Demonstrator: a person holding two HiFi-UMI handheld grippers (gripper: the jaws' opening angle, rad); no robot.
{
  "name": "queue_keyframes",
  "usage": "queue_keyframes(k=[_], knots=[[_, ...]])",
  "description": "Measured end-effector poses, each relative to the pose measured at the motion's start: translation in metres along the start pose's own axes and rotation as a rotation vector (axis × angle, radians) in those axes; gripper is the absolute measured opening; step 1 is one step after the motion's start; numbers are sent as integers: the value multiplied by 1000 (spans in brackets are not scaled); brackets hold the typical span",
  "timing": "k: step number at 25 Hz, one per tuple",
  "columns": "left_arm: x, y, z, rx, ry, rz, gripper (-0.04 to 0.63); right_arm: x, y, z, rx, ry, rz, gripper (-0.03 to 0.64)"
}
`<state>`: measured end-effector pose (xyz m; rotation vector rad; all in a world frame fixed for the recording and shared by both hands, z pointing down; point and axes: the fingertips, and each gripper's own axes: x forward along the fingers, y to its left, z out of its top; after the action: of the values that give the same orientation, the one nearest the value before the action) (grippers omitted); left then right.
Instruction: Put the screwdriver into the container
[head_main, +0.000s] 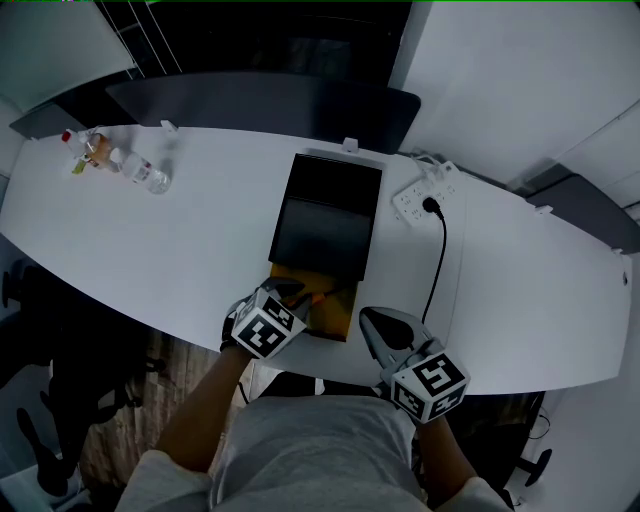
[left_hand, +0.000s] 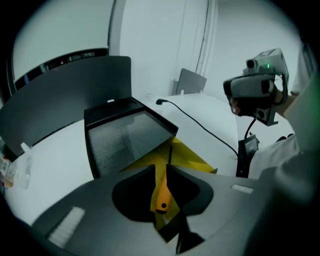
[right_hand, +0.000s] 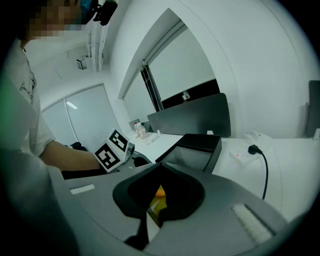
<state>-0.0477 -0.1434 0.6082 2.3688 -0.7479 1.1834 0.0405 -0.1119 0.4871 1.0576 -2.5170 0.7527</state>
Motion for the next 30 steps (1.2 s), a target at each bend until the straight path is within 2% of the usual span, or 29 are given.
queue_keyframes(k=[5,11,13,18,27,30], knots=[[-43,7,18,-107,-169,43,2,1,5,9,-20,-8,1,15],[-93,-3,32,-242,-386,6,2,0,13,19,-52,-13,-3,15],[-108,-7,35,-251,-438,30,2,-1,16,22,-57,-18,-3,15],[-133,-10,34,-243,-523,127,2,-2,21,28,-66,-25,-3,14],[-156,-9,32,-328,-594,201,2,-6,22,32,-59,-49,-18,14],[-157,-7,34,-330,-596,205,2,-5,23,32,-59,-52,-20,14]])
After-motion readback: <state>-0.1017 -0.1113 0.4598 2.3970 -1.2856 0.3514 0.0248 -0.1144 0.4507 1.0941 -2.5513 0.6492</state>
